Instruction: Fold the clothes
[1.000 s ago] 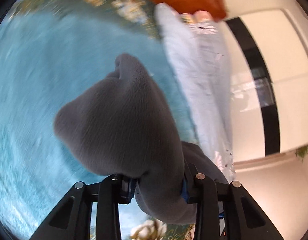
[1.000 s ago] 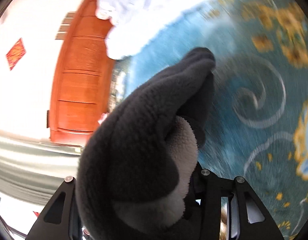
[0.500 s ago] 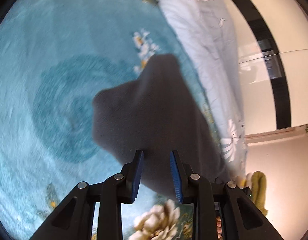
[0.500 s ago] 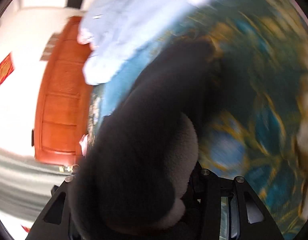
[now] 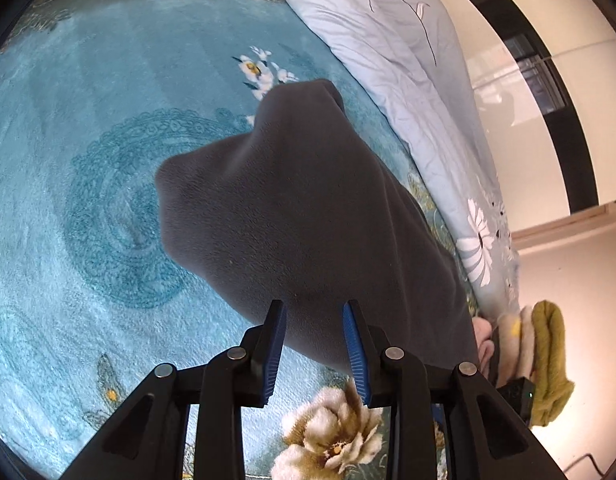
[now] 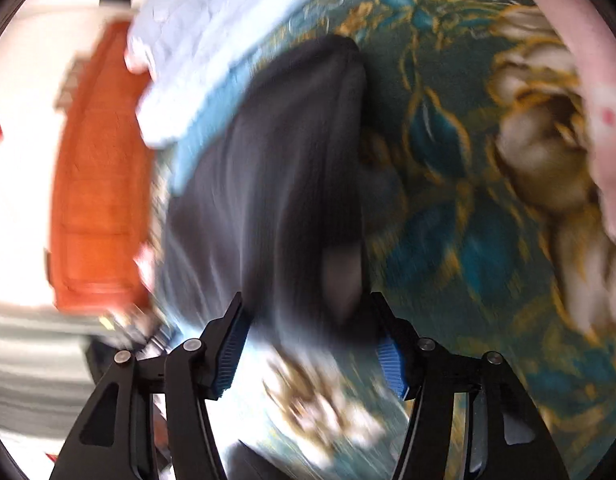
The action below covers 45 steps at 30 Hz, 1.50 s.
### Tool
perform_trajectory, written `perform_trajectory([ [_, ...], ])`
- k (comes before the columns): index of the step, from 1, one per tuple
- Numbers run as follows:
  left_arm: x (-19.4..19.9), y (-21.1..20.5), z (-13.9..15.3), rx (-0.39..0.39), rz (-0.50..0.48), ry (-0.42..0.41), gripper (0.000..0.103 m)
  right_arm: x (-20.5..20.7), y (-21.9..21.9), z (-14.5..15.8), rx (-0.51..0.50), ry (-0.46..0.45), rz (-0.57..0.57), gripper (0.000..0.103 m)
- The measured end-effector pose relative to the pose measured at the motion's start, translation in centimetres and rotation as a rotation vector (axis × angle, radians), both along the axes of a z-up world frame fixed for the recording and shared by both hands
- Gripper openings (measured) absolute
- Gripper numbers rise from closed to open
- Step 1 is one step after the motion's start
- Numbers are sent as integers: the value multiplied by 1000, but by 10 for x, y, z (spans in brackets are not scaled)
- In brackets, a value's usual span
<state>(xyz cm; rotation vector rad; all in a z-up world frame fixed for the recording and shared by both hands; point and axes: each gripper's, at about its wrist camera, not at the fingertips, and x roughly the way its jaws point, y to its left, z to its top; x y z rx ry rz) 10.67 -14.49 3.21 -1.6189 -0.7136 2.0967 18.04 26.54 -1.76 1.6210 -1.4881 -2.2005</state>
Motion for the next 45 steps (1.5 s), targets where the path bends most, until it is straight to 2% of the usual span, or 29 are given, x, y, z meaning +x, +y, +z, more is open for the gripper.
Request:
perform_trajectory([
  [2,2,3,-2,0,-2,-4,34,10,-22,3,72,-56,94,60],
  [5,5,8,0,-31,-26,0,34,15,-58,10,163,-72,226,60],
  [9,3,14,7,-63,-41,13,35,-7,-91,54,338,101,374,60],
  [12,0,24,15,-61,-46,40,42,-43,-71,81,512,227,373,60],
  [14,0,35,12,-88,-71,44,46,-59,-62,88,569,236,341,60],
  [16,0,45,8,-117,-98,45,49,-53,-87,100,582,224,318,60],
  [18,-1,55,-5,-163,-121,16,49,-37,-77,99,589,175,314,60],
  [20,0,63,-17,-212,-141,-15,49,-53,-74,88,555,114,299,60],
  [23,11,70,-17,-249,-160,4,51,-59,-73,89,565,120,283,61],
  [25,25,76,-17,-255,-166,20,61,-55,-77,97,574,137,299,60],
  [26,32,80,-17,-256,-169,27,63,-53,-78,94,571,144,309,60],
  [30,63,96,-22,-265,-178,59,74,-47,-85,65,585,124,334,60],
  [34,94,128,-32,-405,-259,137,91,-26,-85,43,655,50,360,60],
  [36,107,141,-38,-450,-281,159,101,-19,-82,33,679,33,370,61],
  [37,110,146,-39,-474,-286,164,103,-17,-81,30,700,35,370,65],
  [38,111,151,-41,-500,-290,169,103,-16,-80,28,725,40,368,74],
  [39,113,157,-42,-527,-294,174,103,-16,-79,27,746,51,364,78],
  [41,113,163,-43,-592,-258,199,103,-18,-78,26,774,80,355,78],
  [45,113,169,-51,-636,-203,196,103,-25,-77,24,824,120,364,78],
])
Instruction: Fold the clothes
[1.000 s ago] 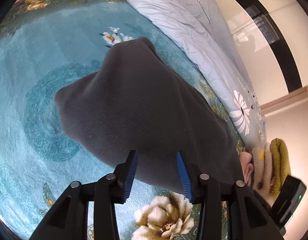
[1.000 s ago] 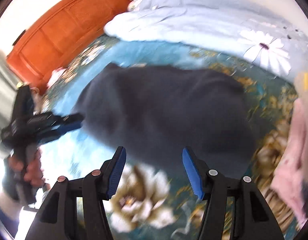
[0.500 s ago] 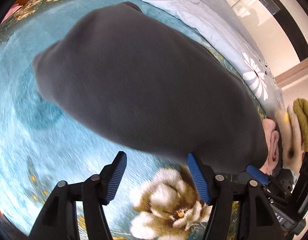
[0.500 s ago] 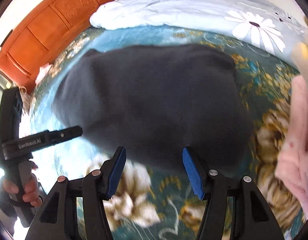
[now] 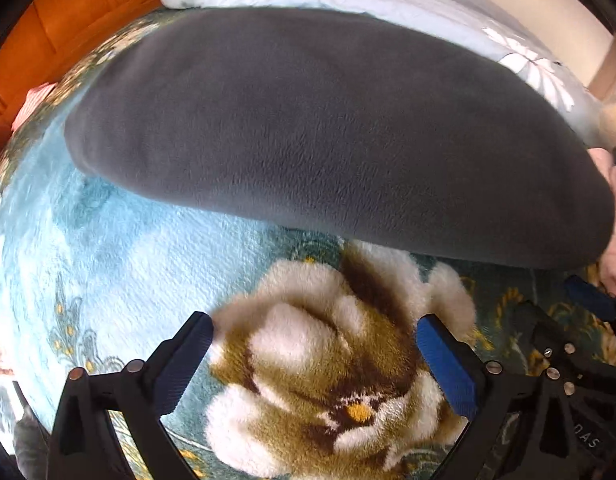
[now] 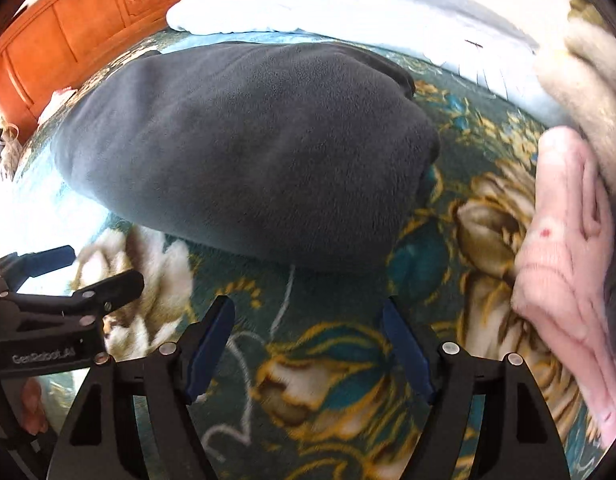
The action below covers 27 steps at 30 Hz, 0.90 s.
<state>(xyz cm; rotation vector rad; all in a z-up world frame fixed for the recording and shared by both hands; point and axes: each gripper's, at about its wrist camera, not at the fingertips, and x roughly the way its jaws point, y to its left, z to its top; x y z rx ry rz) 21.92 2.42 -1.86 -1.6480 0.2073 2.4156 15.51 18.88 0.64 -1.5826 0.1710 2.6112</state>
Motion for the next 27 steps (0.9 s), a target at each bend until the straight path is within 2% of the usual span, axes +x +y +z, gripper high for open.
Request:
perform_trajectory([
  [4,2,3,-1,-9,6,38,103,-7,4,-5,26,42,0,78],
  [6,1,2,-1,-1,21,45,103,-8,3,-6,27,62,4,87],
  [11,5,6,1,-6,43,123,103,-8,1,-9,22,102,-11,87],
  [17,9,12,4,-22,2,224,103,-9,-1,-9,30,122,-4,88],
  [27,-4,12,10,25,11,224,103,-3,5,-23,1,159,-5,96],
])
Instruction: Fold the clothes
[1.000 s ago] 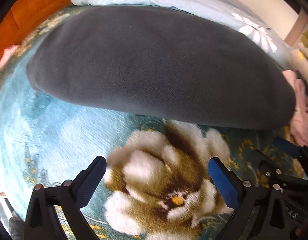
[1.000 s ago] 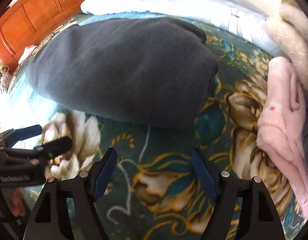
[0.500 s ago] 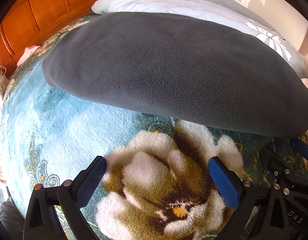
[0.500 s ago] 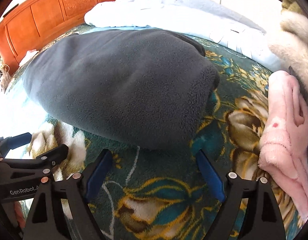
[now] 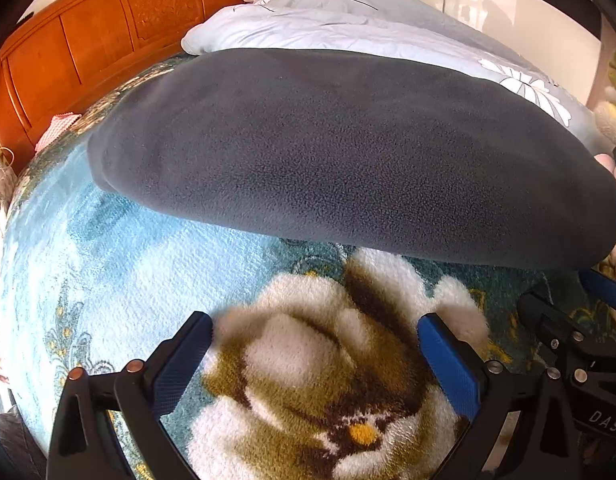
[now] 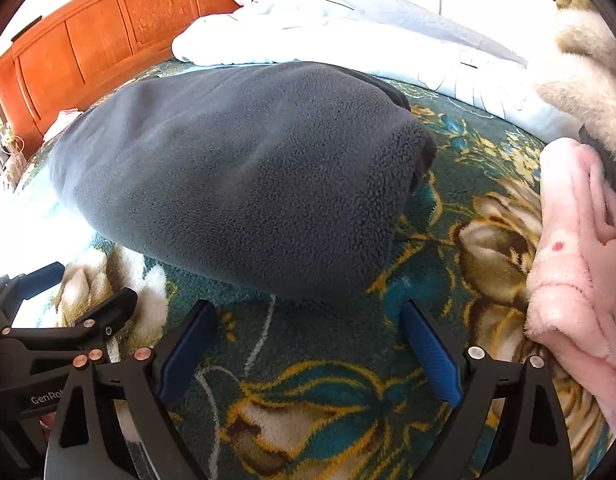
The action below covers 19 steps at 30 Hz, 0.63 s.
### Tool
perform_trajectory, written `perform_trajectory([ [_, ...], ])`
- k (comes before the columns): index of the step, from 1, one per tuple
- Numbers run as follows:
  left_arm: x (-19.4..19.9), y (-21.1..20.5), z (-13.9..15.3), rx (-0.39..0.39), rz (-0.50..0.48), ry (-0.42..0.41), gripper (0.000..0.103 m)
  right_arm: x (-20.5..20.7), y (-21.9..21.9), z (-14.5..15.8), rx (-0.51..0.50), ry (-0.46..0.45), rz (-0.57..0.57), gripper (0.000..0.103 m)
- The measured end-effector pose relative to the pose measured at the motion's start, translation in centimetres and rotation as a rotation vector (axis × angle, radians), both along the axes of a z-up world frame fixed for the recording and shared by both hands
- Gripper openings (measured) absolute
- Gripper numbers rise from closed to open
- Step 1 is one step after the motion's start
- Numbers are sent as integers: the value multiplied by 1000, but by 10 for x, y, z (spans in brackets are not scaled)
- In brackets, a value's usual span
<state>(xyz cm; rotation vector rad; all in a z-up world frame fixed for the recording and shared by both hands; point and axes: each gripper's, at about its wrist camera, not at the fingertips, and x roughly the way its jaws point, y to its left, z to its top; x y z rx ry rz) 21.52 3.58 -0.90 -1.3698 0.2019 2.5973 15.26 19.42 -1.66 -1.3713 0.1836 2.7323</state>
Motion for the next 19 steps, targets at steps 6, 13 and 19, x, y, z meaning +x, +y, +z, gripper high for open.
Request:
perform_trajectory([
  [6,-8,3,5,10,-1,5,103,-3,3,-2,-5,5,4,98],
  [13,-19,7,13,15,-10,-1,103,-7,4,-3,-16,2,9,101],
  [19,-30,12,20,11,-19,-6,103,-6,4,-4,-22,0,14,102],
])
